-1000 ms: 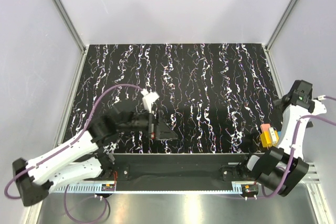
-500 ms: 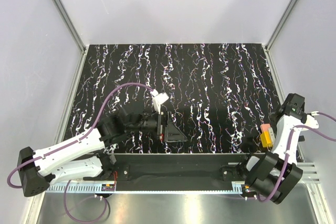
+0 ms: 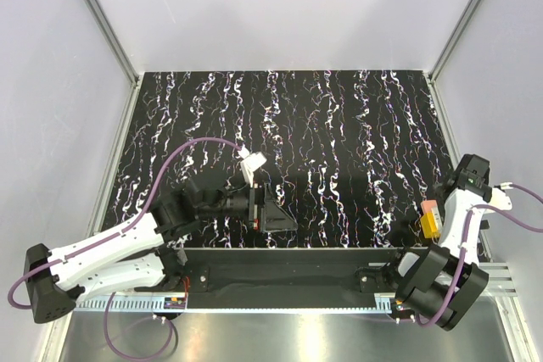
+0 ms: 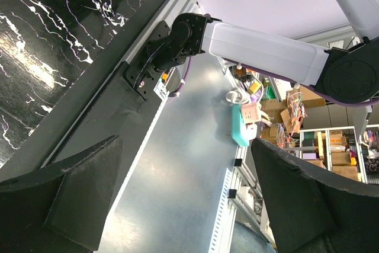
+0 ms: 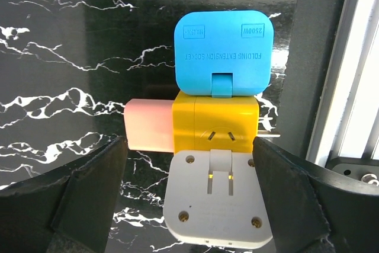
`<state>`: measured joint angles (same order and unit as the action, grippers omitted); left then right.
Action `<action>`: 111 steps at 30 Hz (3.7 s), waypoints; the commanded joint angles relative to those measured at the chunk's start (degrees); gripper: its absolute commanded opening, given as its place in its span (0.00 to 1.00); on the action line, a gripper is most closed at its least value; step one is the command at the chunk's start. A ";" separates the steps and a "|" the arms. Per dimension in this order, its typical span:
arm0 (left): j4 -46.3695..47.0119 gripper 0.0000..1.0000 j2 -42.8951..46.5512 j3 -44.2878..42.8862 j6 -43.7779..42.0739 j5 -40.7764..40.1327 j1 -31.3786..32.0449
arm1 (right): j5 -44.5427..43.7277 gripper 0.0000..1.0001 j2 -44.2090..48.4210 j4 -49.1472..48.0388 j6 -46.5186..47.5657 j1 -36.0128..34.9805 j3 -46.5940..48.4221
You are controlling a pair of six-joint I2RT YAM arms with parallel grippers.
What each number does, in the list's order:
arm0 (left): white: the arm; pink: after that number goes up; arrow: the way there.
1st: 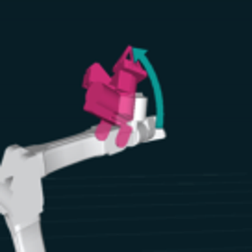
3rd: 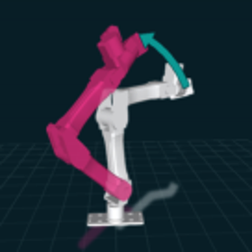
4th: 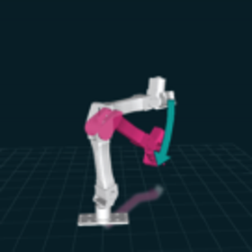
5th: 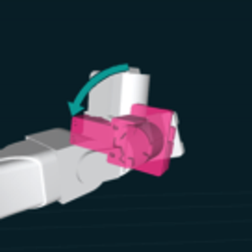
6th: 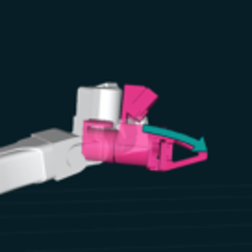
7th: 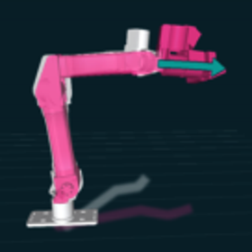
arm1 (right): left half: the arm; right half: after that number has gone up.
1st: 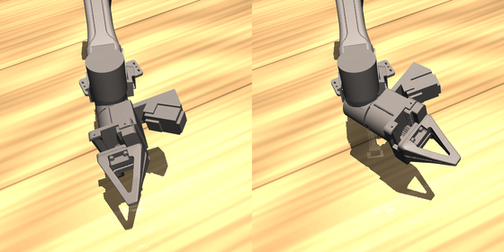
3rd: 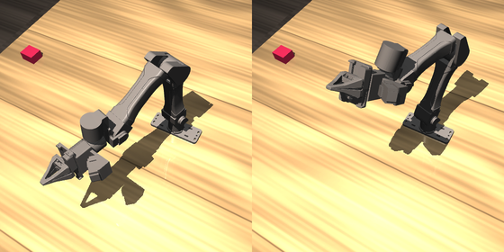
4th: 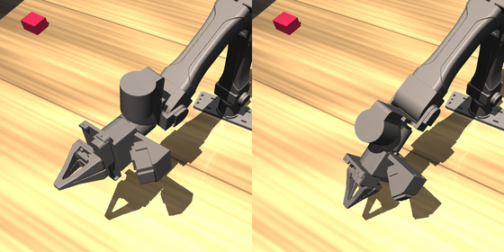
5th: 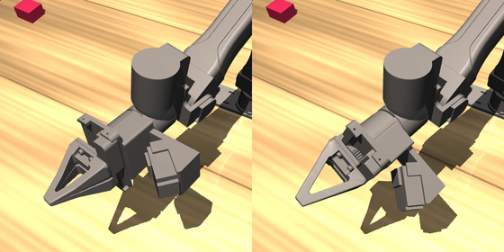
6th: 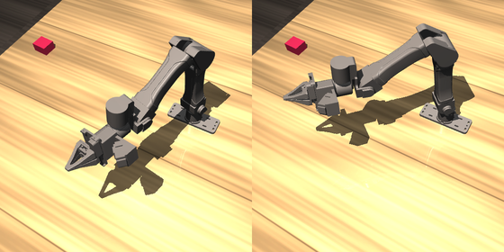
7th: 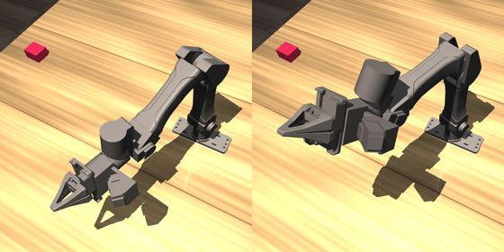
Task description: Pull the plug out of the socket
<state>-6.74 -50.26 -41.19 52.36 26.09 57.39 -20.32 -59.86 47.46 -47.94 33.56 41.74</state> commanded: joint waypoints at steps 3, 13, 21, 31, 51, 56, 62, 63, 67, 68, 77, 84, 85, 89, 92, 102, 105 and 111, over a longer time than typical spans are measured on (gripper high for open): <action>2.70 0.95 1.13 0.06 0.29 -0.42 0.18 | -0.07 0.92 0.79 -1.76 -2.07 0.28 -1.57; 3.23 0.95 1.48 0.76 0.64 -1.04 0.18 | 1.95 0.91 -3.07 -2.81 -3.82 0.28 -2.36; 3.40 0.95 1.13 0.58 0.64 -1.30 0.18 | 7.83 0.81 -5.10 -3.87 -5.67 0.28 -3.41; 5.07 0.95 -0.45 -0.03 0.73 -1.04 0.18 | 11.52 0.80 -6.41 -3.34 -6.29 0.19 -1.93; 12.28 0.96 -6.69 -2.23 -0.06 9.58 0.18 | 9.76 1.00 -8.43 2.63 10.14 7.39 7.57; 12.98 0.98 -7.92 -3.89 -1.38 11.62 0.10 | 10.56 1.00 -9.40 3.25 10.42 7.57 7.75; 16.49 0.98 -9.41 -3.81 -0.51 13.46 -0.17 | 7.05 0.99 -10.20 5.62 9.27 7.83 8.54; 17.19 0.98 -9.59 -3.72 -0.24 13.73 -0.26 | 6.70 0.99 -10.11 5.80 8.66 8.10 8.28; 19.31 0.97 -10.38 -3.55 0.20 14.61 -0.43 | 3.37 0.87 -10.19 8.17 6.90 8.80 8.27; 19.66 0.97 -10.38 -3.46 0.37 14.52 -0.43 | 2.66 0.86 -10.02 8.52 6.81 8.80 8.53; 21.42 0.96 -10.04 -2.76 1.52 15.31 -0.52 | 2.04 0.86 -10.46 7.38 5.05 8.80 6.52; 21.07 0.96 -9.24 -2.23 1.52 14.87 -0.78 | 1.51 0.85 -10.72 4.05 4.17 8.89 4.58; 20.98 0.96 -9.15 -2.14 1.52 14.87 -0.87 | 1.42 0.85 -10.98 3.61 4.26 8.89 4.41; 19.67 0.96 -8.28 -2.58 0.99 14.61 -1.22 | 1.25 0.82 -11.25 1.67 4.53 8.98 3.00; 18.52 0.96 -8.36 -2.93 0.47 14.52 -1.40 | 1.42 0.77 -10.72 0.44 4.26 8.98 2.21; 17.03 0.91 -8.80 -2.93 0.55 12.77 -1.49 | 4.40 0.45 -7.56 -0.61 3.91 8.89 0.98; 15.71 0.88 -9.85 -3.90 -0.06 11.62 -1.49 | 8.35 0.29 -7.03 -1.40 3.47 8.80 0.28; 15.88 0.83 -13.28 -5.65 -0.15 7.94 -1.40 | 14.17 0.08 -4.75 -2.03 1.81 4.68 -1.22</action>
<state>7.99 -61.98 -43.68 53.01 37.30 56.12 -10.66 -65.82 46.72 -43.77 40.73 40.95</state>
